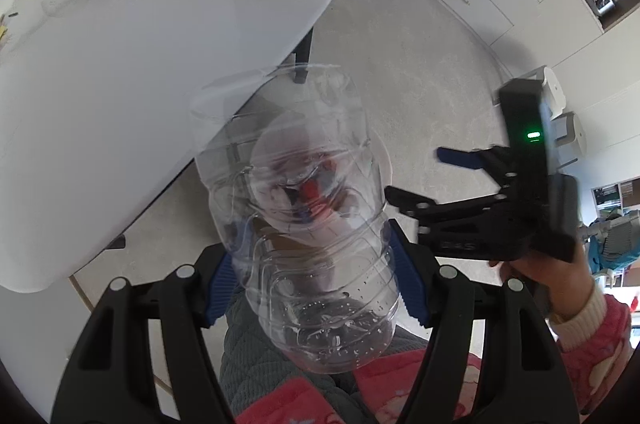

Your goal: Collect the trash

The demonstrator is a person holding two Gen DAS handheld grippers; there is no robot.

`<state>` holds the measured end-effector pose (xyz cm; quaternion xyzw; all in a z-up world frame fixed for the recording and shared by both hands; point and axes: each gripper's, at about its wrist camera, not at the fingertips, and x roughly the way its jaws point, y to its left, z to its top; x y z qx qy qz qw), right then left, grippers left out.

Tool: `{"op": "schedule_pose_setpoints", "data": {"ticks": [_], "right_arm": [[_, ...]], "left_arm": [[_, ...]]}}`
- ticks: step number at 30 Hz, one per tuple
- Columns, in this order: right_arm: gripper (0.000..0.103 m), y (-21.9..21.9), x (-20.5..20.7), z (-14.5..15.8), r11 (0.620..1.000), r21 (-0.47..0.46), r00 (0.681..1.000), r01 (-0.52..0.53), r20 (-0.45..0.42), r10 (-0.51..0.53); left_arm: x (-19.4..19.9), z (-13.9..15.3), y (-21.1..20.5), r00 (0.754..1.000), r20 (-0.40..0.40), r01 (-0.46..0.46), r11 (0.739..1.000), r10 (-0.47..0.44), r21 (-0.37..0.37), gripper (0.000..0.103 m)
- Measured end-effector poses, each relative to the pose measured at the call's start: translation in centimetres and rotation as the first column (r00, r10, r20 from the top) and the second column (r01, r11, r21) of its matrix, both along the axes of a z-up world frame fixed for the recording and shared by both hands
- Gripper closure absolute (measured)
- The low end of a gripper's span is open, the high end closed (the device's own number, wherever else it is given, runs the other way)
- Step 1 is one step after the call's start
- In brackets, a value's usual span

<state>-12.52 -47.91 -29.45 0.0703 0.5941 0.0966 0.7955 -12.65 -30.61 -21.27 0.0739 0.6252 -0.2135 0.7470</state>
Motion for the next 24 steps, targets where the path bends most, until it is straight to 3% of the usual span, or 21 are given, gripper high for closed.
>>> {"op": "schedule_pose_setpoints", "data": {"ticks": [8, 17, 20, 24], "right_arm": [[0.003, -5.9, -5.1, 4.8, 0.973, -0.042, 0.973, 0.225, 0.063, -0.222], [0.002, -6.8, -7.6, 4.9, 0.967, -0.063, 0.968, 0.248, 0.049, -0.245], [0.002, -6.6, -7.6, 5.0, 0.969, -0.065, 0.971, 0.238, 0.046, -0.236], [0.002, -6.8, -7.6, 5.5, 0.968, -0.054, 0.969, 0.244, 0.063, -0.240]], "left_arm": [[1.9, -5.6, -4.4, 0.994, -0.066, 0.092, 0.995, -0.089, 0.031, 0.038], [3.7, -14.1, -9.2, 0.975, -0.182, 0.153, 0.981, -0.129, 0.120, 0.035], [3.9, -15.0, -9.4, 0.977, -0.182, 0.141, 0.979, -0.114, 0.146, 0.026], [3.1, -12.5, -9.7, 0.986, -0.109, 0.141, 0.978, -0.126, 0.151, 0.021]]}}
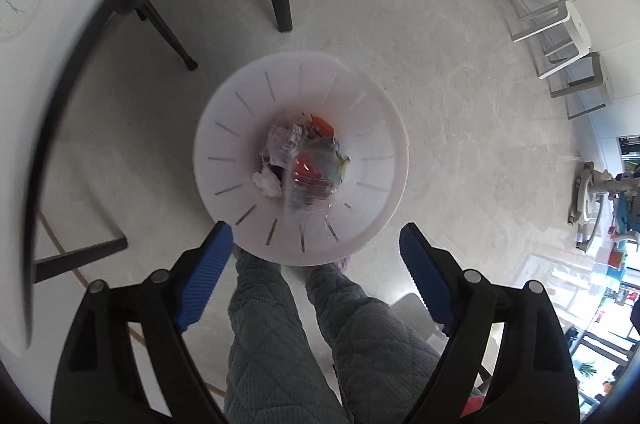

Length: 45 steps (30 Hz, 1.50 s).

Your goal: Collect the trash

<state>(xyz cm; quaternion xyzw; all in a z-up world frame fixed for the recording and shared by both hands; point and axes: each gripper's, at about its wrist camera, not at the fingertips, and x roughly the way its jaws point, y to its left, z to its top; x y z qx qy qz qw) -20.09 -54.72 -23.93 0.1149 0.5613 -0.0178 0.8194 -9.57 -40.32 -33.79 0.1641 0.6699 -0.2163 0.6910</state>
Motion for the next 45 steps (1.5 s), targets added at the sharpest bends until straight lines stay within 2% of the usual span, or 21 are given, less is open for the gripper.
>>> {"op": "schedule_pose_setpoints", "data": {"ticks": [1, 3, 5, 9, 13, 17, 21, 23, 30, 36, 41, 45], "right_arm": [[0.002, 0.1, 0.1, 0.2, 1.000, -0.001, 1.000, 0.004, 0.007, -0.004], [0.002, -0.1, 0.3, 0.7, 1.000, -0.005, 1.000, 0.009, 0.020, -0.009], [0.003, -0.3, 0.6, 1.3, 1.000, -0.011, 0.999, 0.015, 0.036, -0.015], [0.003, -0.6, 1.2, 2.7, 1.000, -0.008, 0.997, 0.025, 0.073, -0.024], [0.003, -0.3, 1.9, 4.3, 1.000, -0.004, 0.993, 0.009, 0.118, -0.008], [0.003, 0.8, 2.6, 5.8, 1.000, -0.011, 0.989, -0.027, 0.146, 0.028], [0.003, 2.5, 3.4, 7.0, 0.997, -0.034, 0.984, -0.073, 0.163, 0.077], [0.003, 3.5, 3.8, 6.9, 0.994, -0.041, 0.982, -0.097, 0.160, 0.102], [0.003, 6.1, 4.6, 6.7, 0.994, -0.041, 0.986, -0.102, 0.132, 0.107], [0.003, 8.7, 6.0, 7.7, 0.995, -0.084, 0.989, -0.054, 0.133, 0.065], [0.002, 11.7, 7.8, 9.8, 0.998, -0.030, 0.984, -0.049, 0.171, 0.053], [0.002, 14.7, 9.2, 12.5, 0.997, -0.070, 0.972, -0.018, 0.235, 0.034]], "left_arm": [[-0.2, 0.8, 0.3, 1.000, 0.020, 0.002, 1.000, -0.002, -0.005, 0.021], [-0.4, 3.0, 0.4, 0.998, 0.068, 0.005, 1.000, -0.004, -0.016, 0.013], [-0.8, 6.4, 1.1, 0.991, 0.136, -0.011, 0.999, 0.016, -0.041, 0.009], [-1.0, 12.6, 3.3, 0.972, 0.229, -0.040, 0.995, 0.059, -0.087, 0.008], [-1.9, 18.1, 5.7, 0.936, 0.329, -0.092, 0.989, 0.125, -0.113, 0.008], [-2.5, 21.5, 8.3, 0.896, 0.391, -0.173, 0.976, 0.212, -0.132, 0.008], [-3.7, 23.3, 10.3, 0.862, 0.412, -0.249, 0.954, 0.296, -0.166, 0.008], [-3.8, 23.2, 11.3, 0.851, 0.409, -0.277, 0.943, 0.329, -0.182, 0.008], [-2.7, 22.5, 12.8, 0.867, 0.367, -0.286, 0.939, 0.338, -0.188, 0.008], [-1.3, 23.1, 14.4, 0.869, 0.389, -0.249, 0.950, 0.305, -0.187, 0.008], [0.9, 25.2, 17.0, 0.846, 0.439, -0.235, 0.950, 0.303, -0.205, 0.008], [2.8, 27.9, 19.6, 0.813, 0.497, -0.215, 0.950, 0.302, -0.226, 0.008]]}}
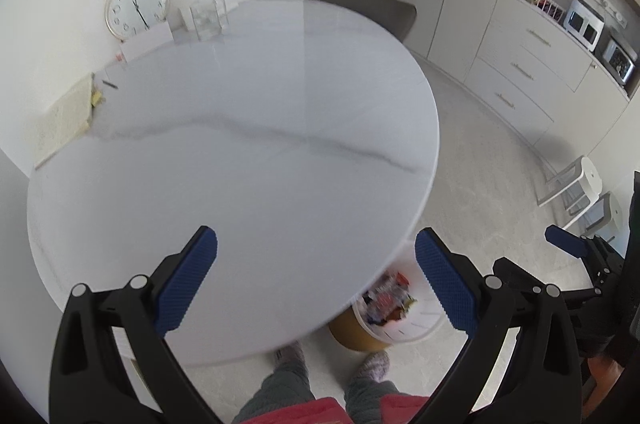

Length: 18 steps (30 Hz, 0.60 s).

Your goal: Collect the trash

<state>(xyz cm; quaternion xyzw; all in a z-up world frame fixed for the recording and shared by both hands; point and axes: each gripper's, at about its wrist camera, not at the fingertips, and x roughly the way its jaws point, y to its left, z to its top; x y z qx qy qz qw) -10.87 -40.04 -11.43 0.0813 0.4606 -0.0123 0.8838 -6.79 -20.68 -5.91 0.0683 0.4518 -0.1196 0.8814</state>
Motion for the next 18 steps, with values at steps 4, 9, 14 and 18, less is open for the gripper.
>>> {"op": "schedule_pose_setpoints", "data": {"ticks": [4, 9, 14, 18], "right_arm": [[0.002, 2.8, 1.7, 3.6, 0.999, -0.033, 0.996, 0.041, 0.076, -0.039], [0.002, 5.2, 3.4, 8.2, 0.993, -0.059, 0.981, 0.102, 0.171, -0.091], [0.002, 7.0, 3.8, 12.4, 0.986, -0.058, 0.954, 0.155, 0.267, -0.134], [0.002, 8.0, 3.8, 13.5, 0.981, -0.069, 0.944, 0.182, 0.291, -0.154]], "left_arm": [[1.6, 2.7, 2.6, 0.998, 0.043, 0.042, 0.999, -0.042, -0.016, 0.008], [3.1, 6.0, 5.5, 0.991, 0.120, 0.065, 0.998, -0.064, -0.004, 0.008], [4.8, 8.4, 8.1, 0.983, 0.171, 0.064, 0.998, -0.061, -0.010, 0.008], [5.4, 8.6, 9.2, 0.983, 0.169, 0.072, 0.997, -0.066, -0.028, 0.008]]}}
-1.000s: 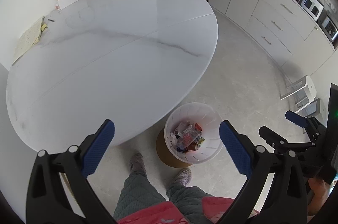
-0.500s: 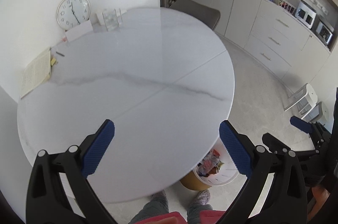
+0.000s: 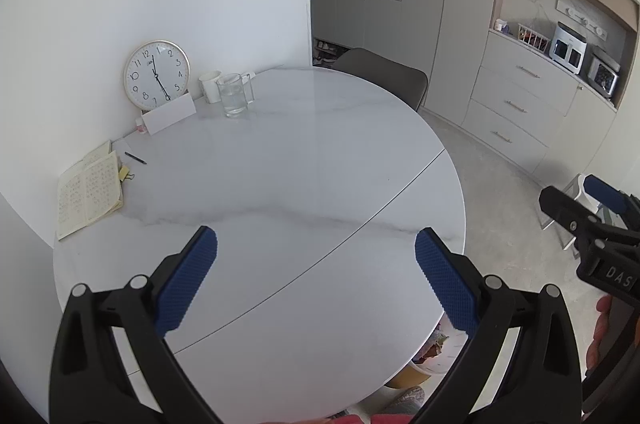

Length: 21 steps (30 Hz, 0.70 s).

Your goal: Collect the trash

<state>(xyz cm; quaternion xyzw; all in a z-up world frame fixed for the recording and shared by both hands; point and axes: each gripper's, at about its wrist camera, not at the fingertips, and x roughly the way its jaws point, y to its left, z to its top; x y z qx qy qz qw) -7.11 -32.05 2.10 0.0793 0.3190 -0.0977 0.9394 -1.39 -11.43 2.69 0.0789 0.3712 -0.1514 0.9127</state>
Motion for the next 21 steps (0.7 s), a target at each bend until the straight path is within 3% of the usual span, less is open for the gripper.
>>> {"op": "schedule_pose_setpoints", "data": {"ticks": [21], "right_arm": [[0.002, 1.0, 0.6, -1.0, 0.998, -0.006, 0.997, 0.058, -0.052, -0.058]], "left_arm": [[1.5, -1.3, 0.0, 0.999, -0.037, 0.035, 0.999, -0.036, -0.022, 0.008]]}}
